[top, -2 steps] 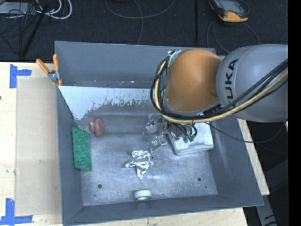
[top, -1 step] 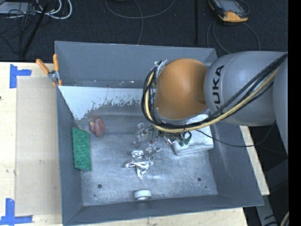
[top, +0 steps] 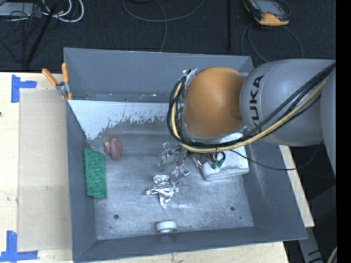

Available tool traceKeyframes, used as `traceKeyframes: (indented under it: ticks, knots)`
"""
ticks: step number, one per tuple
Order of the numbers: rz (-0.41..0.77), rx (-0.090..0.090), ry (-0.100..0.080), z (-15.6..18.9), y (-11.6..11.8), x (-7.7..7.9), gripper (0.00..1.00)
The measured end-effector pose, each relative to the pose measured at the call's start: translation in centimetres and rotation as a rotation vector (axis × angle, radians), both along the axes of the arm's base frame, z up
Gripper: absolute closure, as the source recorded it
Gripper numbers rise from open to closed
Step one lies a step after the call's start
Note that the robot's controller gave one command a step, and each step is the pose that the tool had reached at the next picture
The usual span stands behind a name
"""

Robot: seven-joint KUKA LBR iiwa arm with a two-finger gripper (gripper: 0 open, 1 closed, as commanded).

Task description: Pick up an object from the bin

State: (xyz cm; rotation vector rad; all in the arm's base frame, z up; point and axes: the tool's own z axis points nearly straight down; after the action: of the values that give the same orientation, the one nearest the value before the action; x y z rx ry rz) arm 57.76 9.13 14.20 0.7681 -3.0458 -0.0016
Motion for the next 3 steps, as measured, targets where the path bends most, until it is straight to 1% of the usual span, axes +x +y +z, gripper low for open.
traceKeyframes:
  ticks: [1,2,3]
  knots:
    - [-0.043,0.000,-0.001,0.3,0.4,0.0,1.00]
    - [-0.071,0.000,0.000,-0.1,0.1,0.6,1.00]
    - [-0.074,0.000,-0.002,1.2,0.0,1.1,1.00]
